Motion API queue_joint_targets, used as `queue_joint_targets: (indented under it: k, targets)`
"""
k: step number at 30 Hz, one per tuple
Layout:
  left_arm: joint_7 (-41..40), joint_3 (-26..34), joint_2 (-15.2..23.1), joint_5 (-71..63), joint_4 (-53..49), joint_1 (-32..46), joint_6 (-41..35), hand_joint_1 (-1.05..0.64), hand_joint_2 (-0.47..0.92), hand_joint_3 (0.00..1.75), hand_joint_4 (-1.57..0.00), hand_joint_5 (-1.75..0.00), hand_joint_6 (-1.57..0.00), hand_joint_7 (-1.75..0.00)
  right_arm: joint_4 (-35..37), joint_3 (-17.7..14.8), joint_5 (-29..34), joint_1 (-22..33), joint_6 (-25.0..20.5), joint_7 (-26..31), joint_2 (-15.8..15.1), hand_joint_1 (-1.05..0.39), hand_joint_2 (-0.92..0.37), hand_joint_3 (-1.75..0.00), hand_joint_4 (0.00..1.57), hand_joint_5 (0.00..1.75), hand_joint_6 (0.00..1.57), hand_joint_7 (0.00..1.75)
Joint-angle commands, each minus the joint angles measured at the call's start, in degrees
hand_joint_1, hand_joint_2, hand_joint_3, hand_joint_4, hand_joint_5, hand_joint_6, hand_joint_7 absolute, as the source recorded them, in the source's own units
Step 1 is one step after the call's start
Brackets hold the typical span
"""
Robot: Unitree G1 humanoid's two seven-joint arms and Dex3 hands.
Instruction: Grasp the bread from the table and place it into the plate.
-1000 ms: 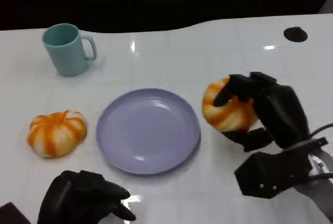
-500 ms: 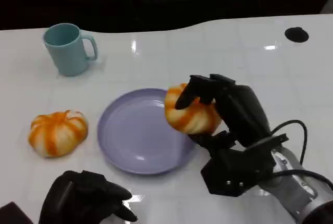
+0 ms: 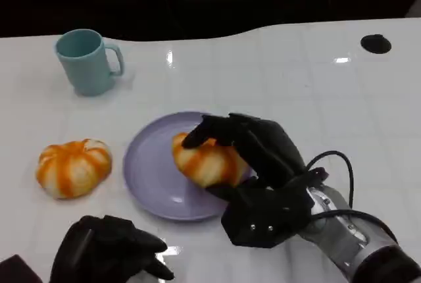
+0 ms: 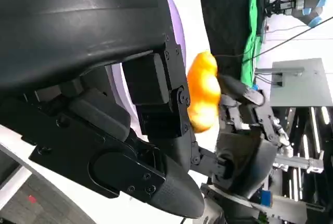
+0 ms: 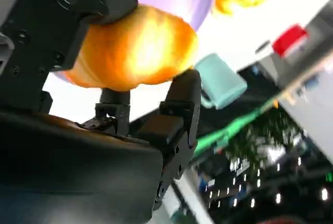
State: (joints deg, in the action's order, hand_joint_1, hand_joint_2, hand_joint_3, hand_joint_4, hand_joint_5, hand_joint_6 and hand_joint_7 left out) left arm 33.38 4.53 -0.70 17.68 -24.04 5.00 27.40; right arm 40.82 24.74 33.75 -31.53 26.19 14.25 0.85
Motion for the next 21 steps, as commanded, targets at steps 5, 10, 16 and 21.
queue_joint_targets:
  k: [5, 10, 16, 21]
  targets:
    - [-0.4, 0.3, 0.7, -0.3, -0.6, -0.3, 0.5, -1.05, 0.79, 0.00, -1.57, -0.34, -1.57, -0.12, -8.0, 0.9, -2.3, 0.4, -5.9, -15.2, -3.1, -0.46, -0.89, -0.16, 0.00, 0.13, 0.24, 0.01]
    - [-0.3, 0.3, 0.6, -0.1, -0.7, -0.3, 0.4, -1.05, 0.79, 0.00, -1.57, -0.34, -1.57, -0.12, -13.5, 0.6, -3.7, 2.5, -8.4, -21.1, -4.8, -0.57, -0.92, -0.11, 0.00, 0.00, 0.16, 0.00]
    - [-0.5, 0.2, 0.5, -0.3, -0.8, -0.5, 0.4, -1.05, 0.79, 0.00, -1.57, -0.34, -1.57, -0.11, -19.6, -0.9, -5.7, 6.0, -9.2, -23.4, -6.7, -0.58, -0.92, -0.11, 0.02, 0.01, 0.16, 0.01]
    - [-0.7, 0.2, 0.5, -0.6, -0.6, -0.3, 0.5, -1.05, 0.79, 0.00, -1.57, -0.34, -1.57, -0.12, -24.3, -3.0, -8.7, 10.2, -6.9, -23.2, -8.8, -0.54, -0.92, -0.09, 0.09, 0.05, 0.19, 0.02]
